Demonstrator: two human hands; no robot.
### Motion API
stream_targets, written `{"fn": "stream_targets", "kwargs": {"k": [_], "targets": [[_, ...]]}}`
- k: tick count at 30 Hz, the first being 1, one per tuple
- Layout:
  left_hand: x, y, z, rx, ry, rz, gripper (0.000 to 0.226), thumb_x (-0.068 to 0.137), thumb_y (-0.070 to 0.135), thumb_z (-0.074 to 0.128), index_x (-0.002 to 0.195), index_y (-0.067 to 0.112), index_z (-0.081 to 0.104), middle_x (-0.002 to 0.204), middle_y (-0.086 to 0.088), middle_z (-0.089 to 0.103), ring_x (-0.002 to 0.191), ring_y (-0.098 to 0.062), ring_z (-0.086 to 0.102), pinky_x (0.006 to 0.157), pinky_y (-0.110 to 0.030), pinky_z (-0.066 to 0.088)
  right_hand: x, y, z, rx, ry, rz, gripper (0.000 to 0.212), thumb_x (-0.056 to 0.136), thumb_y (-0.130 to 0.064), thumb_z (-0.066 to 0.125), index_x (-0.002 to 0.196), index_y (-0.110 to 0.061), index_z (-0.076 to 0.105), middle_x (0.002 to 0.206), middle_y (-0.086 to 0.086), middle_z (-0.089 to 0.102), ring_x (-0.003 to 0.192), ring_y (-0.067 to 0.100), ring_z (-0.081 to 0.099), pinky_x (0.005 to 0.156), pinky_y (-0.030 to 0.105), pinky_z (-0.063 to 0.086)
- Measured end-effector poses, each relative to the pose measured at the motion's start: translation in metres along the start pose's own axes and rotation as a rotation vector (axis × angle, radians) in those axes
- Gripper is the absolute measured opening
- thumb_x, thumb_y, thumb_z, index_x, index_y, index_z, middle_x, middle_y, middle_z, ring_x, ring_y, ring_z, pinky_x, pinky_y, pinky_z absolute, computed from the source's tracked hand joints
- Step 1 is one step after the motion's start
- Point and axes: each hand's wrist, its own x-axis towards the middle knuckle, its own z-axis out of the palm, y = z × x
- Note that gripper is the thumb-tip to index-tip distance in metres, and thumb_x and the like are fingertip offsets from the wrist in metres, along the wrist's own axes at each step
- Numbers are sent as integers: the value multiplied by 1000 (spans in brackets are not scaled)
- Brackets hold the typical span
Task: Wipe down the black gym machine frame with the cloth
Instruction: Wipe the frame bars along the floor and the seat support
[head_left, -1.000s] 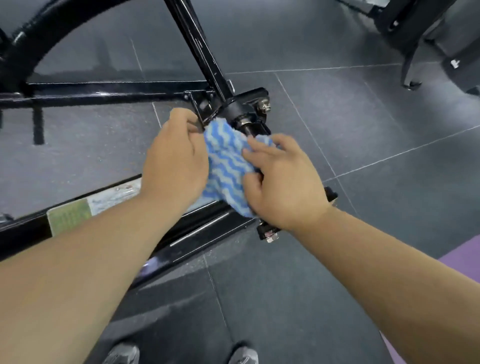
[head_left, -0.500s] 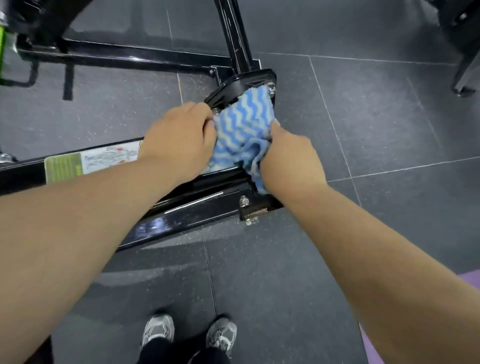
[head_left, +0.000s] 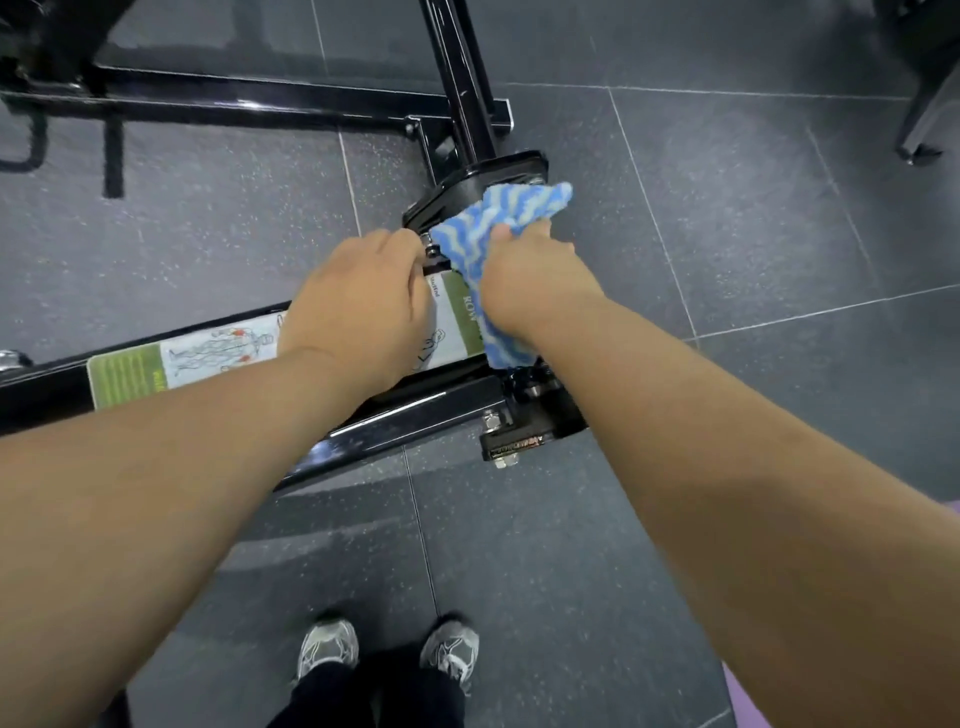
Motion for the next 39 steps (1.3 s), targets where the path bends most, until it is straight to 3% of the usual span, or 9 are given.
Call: {"fn": "stream_targets", "kwargs": {"k": [3, 9, 15, 20, 23, 27, 34, 37, 39], "targets": [[0, -2, 1, -13, -4, 23, 22, 97, 20, 37, 106, 9, 55, 105, -12, 57, 97, -32, 48, 77, -40, 37, -21, 5, 15, -104, -50, -62, 48, 99, -14, 31, 146, -8, 21, 154, 29, -13, 142, 52, 0, 108, 49, 30], [1, -1, -2, -11, -20, 30, 22, 96, 19, 37, 105, 9, 54, 105, -12, 58, 98, -31, 47, 78, -41, 38, -42, 20, 22, 182, 8, -149, 63, 104, -32, 27, 153, -11, -7, 158, 18, -17, 146, 37, -12, 118, 45, 2], [0, -1, -2, 0, -28, 20, 22, 94, 20, 36, 101, 9, 53, 102, -12, 55, 95, -31, 48, 75, -41, 39, -29, 13, 20, 15, 44, -203, 51, 104, -28, 26, 152, -14, 15, 157, 20, -20, 141, 50, -16, 117, 56, 1], [2, -5, 0, 3, -40, 16, 16, 93, 19, 50, 104, 11, 57, 101, -12, 58, 95, -33, 52, 75, -42, 43, -54, 39, 28, 94, -29, -337, 60, 104, -34, 23, 152, -29, -14, 152, 9, -36, 144, 28, -27, 121, 40, 8], [2, -2, -1, 1, -31, -19, 26, 90, 27, 37, 103, 16, 56, 102, -8, 59, 97, -30, 52, 77, -39, 43, -22, 35, 11, 337, -72, -239, 56, 105, -29, 23, 153, -22, -4, 160, 5, -19, 149, 26, 4, 115, 42, 25], [0, 0, -2, -5, -26, -55, 33, 85, 24, 31, 103, 16, 59, 104, -5, 61, 96, -26, 51, 74, -33, 37, -24, 32, 5, 324, -74, -173, 41, 103, -18, 27, 141, -2, 24, 145, 11, 36, 127, 35, 43, 100, 44, 42], [0, 4, 0, 3, 3, -110, 37, 82, 26, 28, 99, 16, 59, 94, -2, 59, 82, -15, 40, 69, -31, 32, 24, 58, 3, 282, -68, -114, 27, 98, -3, 30, 119, 0, 47, 115, 15, 59, 104, 32, 54, 76, 33, 34], [1, 5, 0, 22, 23, -101, 44, 81, 33, 22, 98, 16, 59, 94, -3, 60, 82, -16, 41, 68, -34, 40, 48, 55, 12, 770, -29, -10, 28, 90, -1, 40, 69, -17, 46, 79, 0, 49, 70, 19, 44, 64, 32, 33], [1, 4, 0, 21, 15, -108, 45, 80, 33, 22, 98, 15, 59, 94, -4, 60, 83, -21, 46, 70, -37, 43, 35, 60, 26, 1082, -142, 106, 22, 82, -4, 42, 64, -15, 50, 64, 6, 44, 61, 21, 40, 60, 33, 34]]}}
